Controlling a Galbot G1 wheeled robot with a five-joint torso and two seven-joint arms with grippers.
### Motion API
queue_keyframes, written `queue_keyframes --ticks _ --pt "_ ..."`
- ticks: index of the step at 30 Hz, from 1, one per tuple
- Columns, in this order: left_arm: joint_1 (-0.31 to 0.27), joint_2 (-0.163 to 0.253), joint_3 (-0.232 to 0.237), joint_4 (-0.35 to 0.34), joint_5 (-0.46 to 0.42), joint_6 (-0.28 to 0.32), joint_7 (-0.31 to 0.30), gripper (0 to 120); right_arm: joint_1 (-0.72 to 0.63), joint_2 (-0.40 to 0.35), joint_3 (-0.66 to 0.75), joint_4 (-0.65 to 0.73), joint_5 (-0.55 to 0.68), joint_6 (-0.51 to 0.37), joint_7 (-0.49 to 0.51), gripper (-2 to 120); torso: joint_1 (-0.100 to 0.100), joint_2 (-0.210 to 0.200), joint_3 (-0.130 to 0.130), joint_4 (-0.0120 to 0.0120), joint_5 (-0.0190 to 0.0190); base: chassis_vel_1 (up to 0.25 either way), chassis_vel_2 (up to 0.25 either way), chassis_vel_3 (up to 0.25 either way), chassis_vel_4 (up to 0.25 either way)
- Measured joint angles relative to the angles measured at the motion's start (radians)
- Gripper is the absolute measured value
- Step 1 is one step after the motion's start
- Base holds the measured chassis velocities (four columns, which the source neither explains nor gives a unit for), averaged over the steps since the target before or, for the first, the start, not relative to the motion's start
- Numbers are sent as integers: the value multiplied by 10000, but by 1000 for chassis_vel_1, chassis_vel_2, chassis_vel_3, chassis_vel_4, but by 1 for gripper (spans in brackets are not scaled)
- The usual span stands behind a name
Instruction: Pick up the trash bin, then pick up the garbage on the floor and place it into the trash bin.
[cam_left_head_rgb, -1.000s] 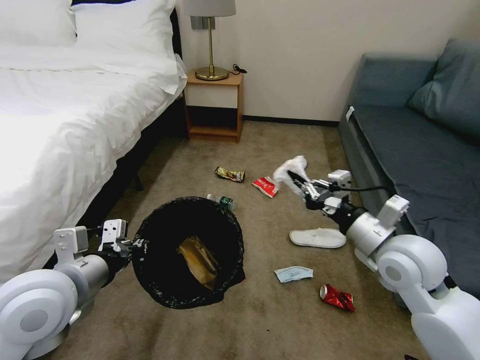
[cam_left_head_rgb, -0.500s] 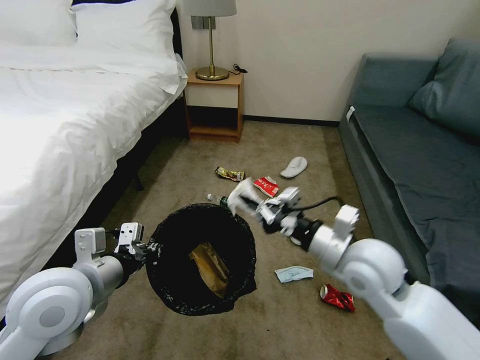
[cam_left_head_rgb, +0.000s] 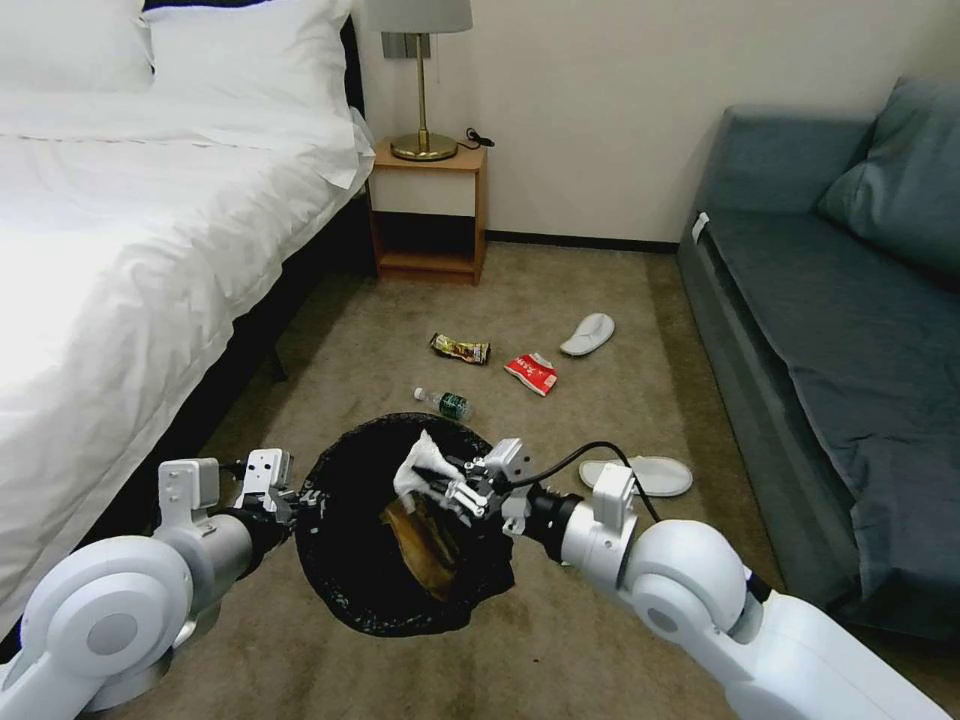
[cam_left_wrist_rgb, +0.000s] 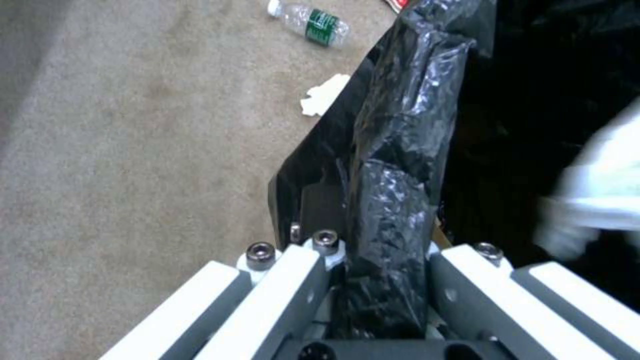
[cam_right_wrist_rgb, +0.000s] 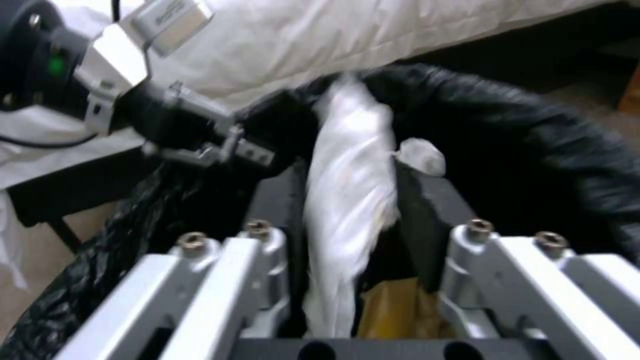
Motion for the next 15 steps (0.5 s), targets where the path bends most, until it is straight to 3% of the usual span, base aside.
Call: queue_keyframes --ticks 2,7,15 --pt "-22 6 -14 1 -22 0 1 2 37 74 -167 -68 -207 -4 22 48 -1 0 0 0 1 0 0 0 0" --pt "-24 11 -60 8 -29 0 1 2 77 141 -254 -94 -334 -42 45 61 0 0 0 0 1 0 0 0 0" --pt "-25 6 -88 35 -35 0 29 2 254 256 -177 13 -180 -103 366 93 0 0 0 0 0 0 0 0 0"
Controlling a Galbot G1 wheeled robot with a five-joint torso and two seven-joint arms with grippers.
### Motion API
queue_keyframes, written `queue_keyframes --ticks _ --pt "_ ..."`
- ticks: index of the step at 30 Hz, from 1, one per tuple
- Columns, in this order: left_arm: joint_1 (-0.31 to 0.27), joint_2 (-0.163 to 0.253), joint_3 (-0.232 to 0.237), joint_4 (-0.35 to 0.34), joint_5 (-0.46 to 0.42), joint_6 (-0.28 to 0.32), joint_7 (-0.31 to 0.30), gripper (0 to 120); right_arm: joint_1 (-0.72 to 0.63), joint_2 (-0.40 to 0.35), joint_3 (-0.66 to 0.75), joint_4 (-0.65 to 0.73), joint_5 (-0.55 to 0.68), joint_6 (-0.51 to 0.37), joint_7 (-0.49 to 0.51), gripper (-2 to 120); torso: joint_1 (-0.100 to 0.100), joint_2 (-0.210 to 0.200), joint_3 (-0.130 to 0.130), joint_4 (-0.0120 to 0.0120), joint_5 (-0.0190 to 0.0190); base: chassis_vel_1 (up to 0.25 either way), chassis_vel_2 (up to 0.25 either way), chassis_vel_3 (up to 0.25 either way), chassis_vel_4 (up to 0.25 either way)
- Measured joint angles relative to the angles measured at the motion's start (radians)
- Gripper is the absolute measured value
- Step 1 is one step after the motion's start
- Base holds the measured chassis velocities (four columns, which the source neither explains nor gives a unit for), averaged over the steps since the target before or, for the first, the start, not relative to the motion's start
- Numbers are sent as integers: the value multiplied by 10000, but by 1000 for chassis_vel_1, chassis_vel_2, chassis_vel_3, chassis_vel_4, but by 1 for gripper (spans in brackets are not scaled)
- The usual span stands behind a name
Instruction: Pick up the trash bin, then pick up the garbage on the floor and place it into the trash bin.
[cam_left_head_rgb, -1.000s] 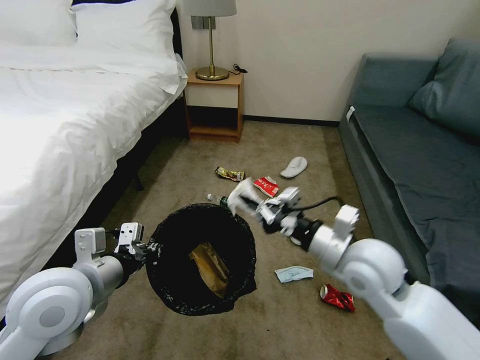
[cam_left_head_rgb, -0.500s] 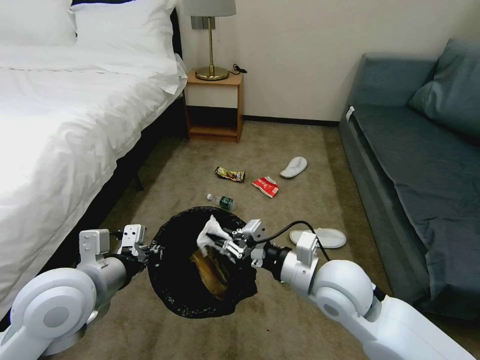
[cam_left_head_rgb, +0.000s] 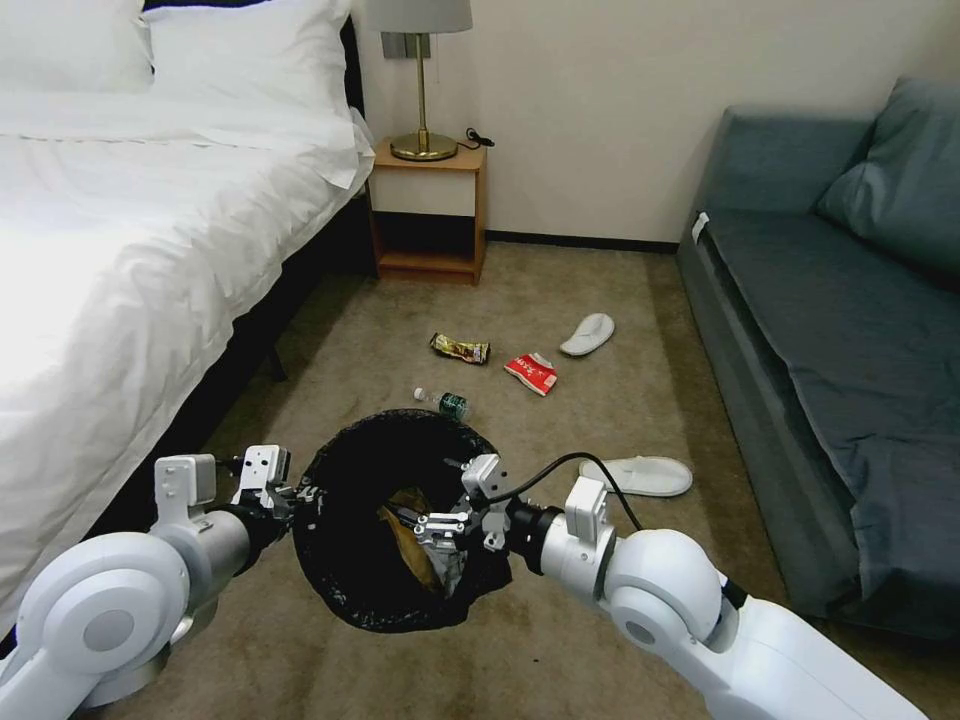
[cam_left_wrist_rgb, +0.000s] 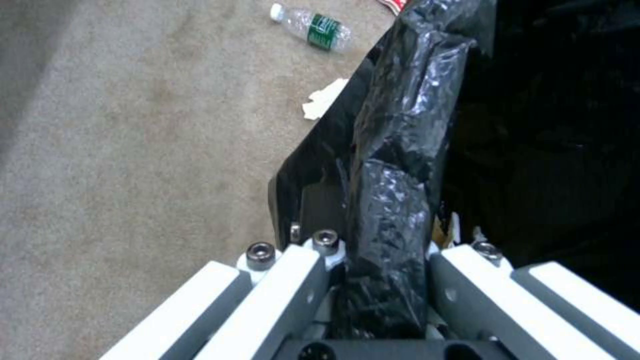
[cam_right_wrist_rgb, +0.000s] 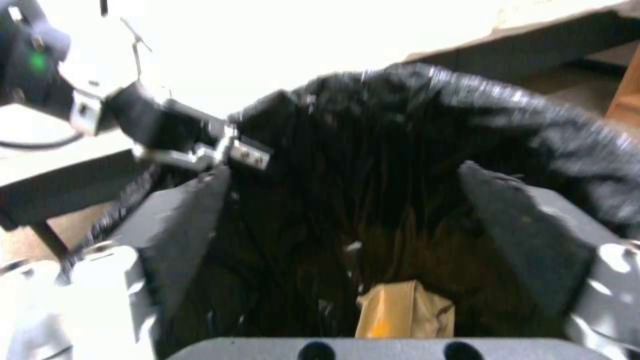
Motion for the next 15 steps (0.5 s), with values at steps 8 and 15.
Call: queue_keyframes --ticks 8,15 --pt "-38 -17 17 35 15 0 21 2 51 -41 472 323 255 52 17 100 0 0 0 0 1 0 0 0 0" --pt "-23 -163 30 174 147 0 71 2 409 -242 2491 1099 1780 -23 625 100 0 0 0 0 1 0 0 0 0"
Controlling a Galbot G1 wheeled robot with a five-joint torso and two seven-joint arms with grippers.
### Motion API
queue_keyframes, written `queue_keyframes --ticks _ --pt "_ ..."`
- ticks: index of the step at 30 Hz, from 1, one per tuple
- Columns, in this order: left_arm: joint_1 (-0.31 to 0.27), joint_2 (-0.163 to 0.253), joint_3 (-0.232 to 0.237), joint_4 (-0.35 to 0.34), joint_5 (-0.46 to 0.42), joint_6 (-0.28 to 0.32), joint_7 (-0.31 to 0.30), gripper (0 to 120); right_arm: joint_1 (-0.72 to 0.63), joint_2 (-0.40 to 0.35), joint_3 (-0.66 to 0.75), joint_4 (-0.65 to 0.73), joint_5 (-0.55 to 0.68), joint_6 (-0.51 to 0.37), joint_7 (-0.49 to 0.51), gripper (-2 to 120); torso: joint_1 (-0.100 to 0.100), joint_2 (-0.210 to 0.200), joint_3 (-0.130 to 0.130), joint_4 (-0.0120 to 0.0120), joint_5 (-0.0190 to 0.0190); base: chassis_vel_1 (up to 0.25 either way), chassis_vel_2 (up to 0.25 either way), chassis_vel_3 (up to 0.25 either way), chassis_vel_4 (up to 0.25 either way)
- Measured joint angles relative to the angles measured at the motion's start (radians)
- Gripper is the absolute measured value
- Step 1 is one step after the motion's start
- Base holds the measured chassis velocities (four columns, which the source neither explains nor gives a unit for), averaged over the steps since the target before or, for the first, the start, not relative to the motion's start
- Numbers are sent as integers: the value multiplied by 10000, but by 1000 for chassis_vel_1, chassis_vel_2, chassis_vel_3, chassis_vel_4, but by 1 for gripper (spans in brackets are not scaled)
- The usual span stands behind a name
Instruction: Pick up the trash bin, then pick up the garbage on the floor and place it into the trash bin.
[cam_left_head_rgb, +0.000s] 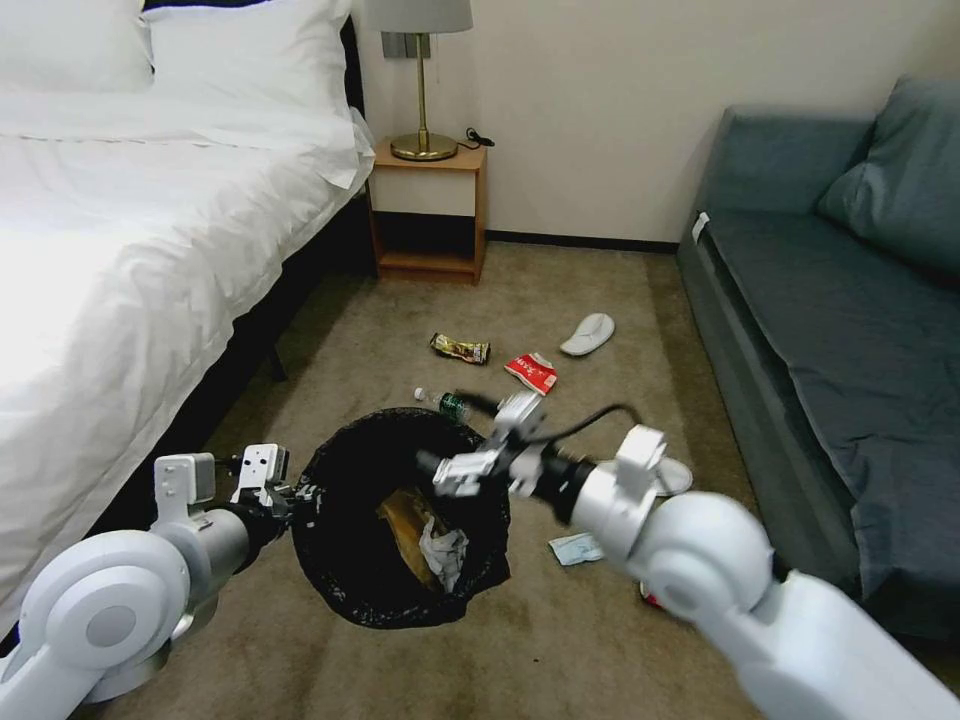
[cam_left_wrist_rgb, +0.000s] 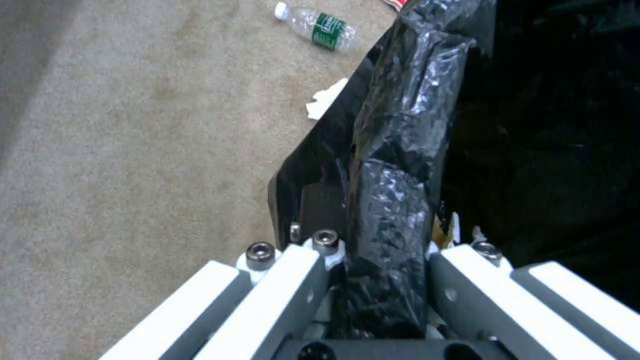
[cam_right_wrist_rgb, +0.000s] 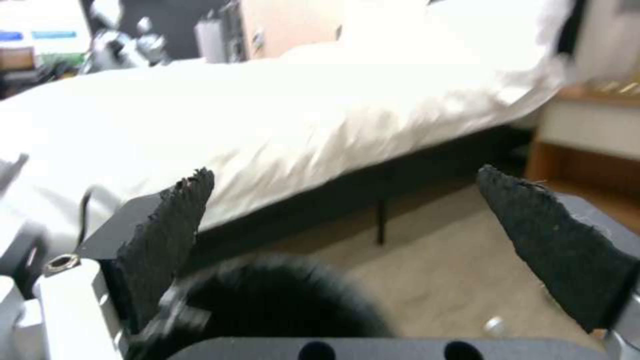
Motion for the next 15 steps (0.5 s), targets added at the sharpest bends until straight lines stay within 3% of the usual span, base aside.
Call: queue_keyframes --ticks 6,15 --pt "75 -132 -203 53 53 0 9 2 54 -383 964 83 711 18 739 100 0 0 0 1 0 0 0 0 0" --pt "283 -206 -603 -75 37 0 -64 2 -883 -877 2353 -966 1134 -99 518 100 0 0 0 -1 1 0 0 0 0"
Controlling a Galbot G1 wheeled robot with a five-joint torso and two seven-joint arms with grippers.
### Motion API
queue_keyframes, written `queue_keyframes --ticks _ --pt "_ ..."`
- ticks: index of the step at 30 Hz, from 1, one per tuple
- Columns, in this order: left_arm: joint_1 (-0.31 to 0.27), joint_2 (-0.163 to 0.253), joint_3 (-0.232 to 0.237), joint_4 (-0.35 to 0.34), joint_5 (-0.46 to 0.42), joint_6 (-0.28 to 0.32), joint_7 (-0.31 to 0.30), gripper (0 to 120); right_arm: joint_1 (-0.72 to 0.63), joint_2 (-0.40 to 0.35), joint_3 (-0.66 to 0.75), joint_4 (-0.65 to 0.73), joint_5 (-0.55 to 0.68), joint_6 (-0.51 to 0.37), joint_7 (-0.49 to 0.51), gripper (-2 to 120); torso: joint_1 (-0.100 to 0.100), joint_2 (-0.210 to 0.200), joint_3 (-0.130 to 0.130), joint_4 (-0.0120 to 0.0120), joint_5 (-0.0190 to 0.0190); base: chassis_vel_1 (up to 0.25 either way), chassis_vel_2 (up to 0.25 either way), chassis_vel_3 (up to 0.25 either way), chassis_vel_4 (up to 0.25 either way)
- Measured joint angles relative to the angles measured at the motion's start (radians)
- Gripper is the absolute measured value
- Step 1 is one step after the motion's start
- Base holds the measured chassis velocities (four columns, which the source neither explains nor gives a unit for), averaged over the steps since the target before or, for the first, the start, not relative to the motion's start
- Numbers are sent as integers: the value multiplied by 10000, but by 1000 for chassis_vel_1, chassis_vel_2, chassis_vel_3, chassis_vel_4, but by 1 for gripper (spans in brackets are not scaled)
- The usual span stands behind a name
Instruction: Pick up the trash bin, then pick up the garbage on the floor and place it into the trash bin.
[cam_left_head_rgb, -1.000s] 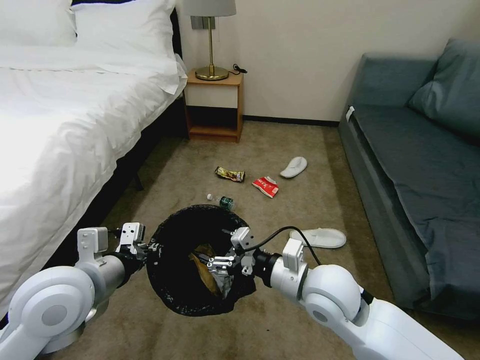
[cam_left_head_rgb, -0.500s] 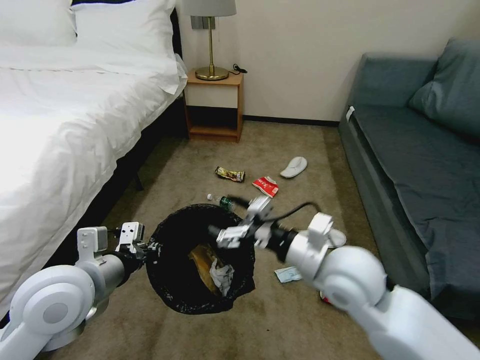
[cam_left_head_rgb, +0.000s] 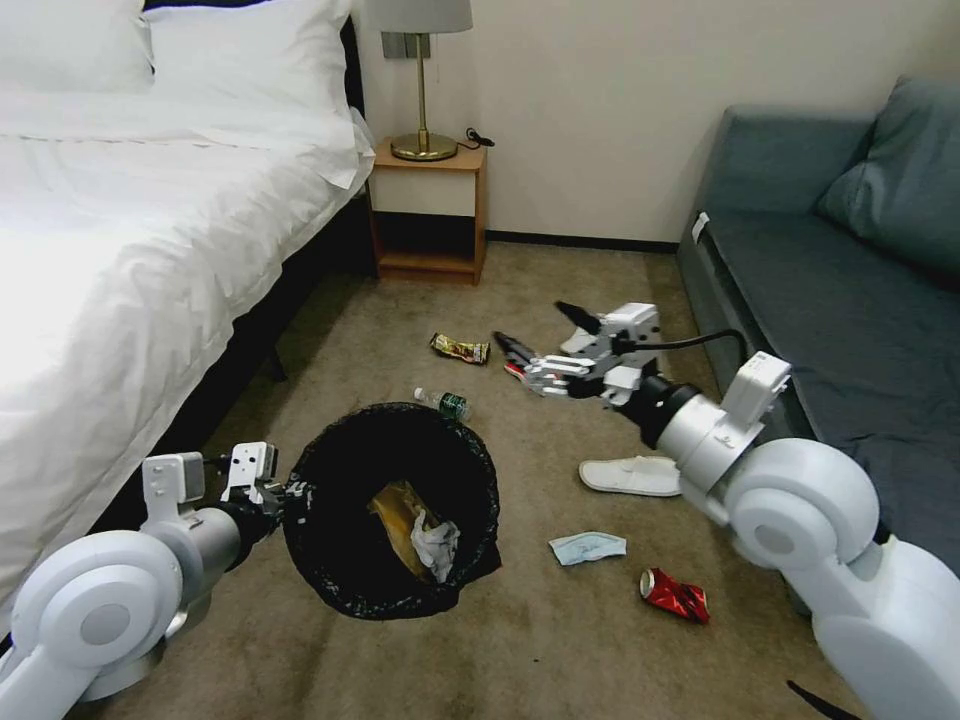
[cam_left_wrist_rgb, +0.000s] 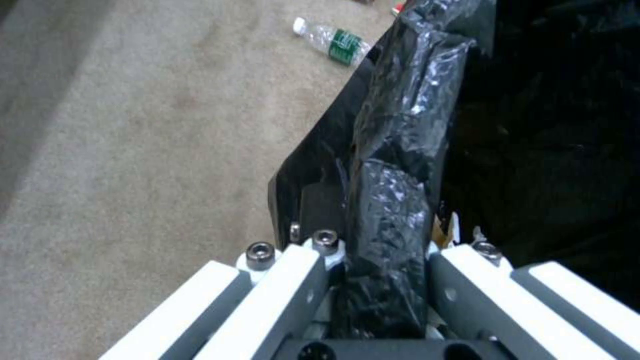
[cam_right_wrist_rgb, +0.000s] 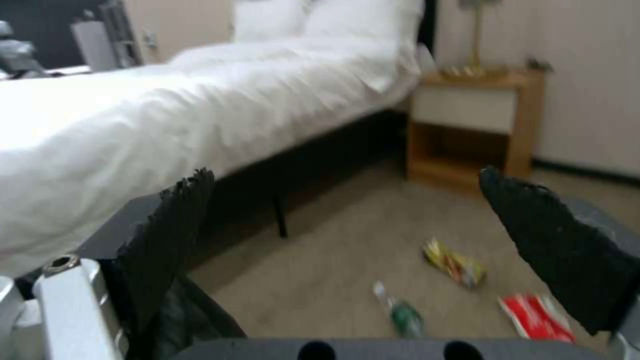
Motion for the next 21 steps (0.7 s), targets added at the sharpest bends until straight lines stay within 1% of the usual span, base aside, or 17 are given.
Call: queue_keyframes --ticks 1,2,3,5,6,8,9,12,13,15,16,18,21 --pt "43 -41 -89 -56 -12 0 -43 2 -159 -136 153 -325 140 -72 -134 100 0 0 0 0 0 0 0 0 0" --pt "68 -109 -174 -92 -22 0 -65 2 -356 -282 304 -754 147 -95 -507 100 0 1 0 2 2 0 0 0 0" --pt "68 -109 -174 -92 -22 0 -65 2 -356 -282 304 -754 147 -95 -507 100 0 1 0 2 2 0 0 0 0" --pt "3 -288 -219 -95 -10 1 -142 2 -757 -554 477 -1736 -157 -63 -1582 100 0 0 0 1 1 0 0 0 0" --pt "3 -288 -219 -95 -10 1 -142 2 -757 -554 477 -1736 -157 -63 -1582 100 0 0 0 1 1 0 0 0 0" --pt "-43 -355 -238 -102 -33 1 -224 2 -1115 -912 491 -2615 -376 -56 -2111 100 0 0 0 1 1 0 0 0 0" --pt "-43 -355 -238 -102 -33 1 -224 2 -1115 -912 491 -2615 -376 -56 -2111 100 0 0 0 1 1 0 0 0 0" --pt "0 -357 -298 -146 -73 0 -238 2 -1578 -1263 652 -3750 -1301 193 -3049 100 0 0 0 0 0 0 0 0 0" --pt "0 -357 -298 -146 -73 0 -238 2 -1578 -1263 652 -3750 -1301 193 -3049 100 0 0 0 0 0 0 0 0 0" --pt "48 -326 -384 -153 -80 0 -245 2 -1867 -1395 689 -4464 -1744 379 -3499 100 0 0 0 1 1 0 0 0 0" --pt "48 -326 -384 -153 -80 0 -245 2 -1867 -1395 689 -4464 -1744 379 -3499 100 0 0 0 1 1 0 0 0 0" --pt "70 -265 -439 -155 -106 0 -249 2 -2196 -1487 672 -5176 -2140 673 -3894 100 0 0 0 1 1 0 0 0 0" --pt "72 -242 -449 -159 -120 1 -257 2 -2293 -1520 646 -5370 -2258 754 -3984 100 0 0 -1 1 1 0 0 0 0"
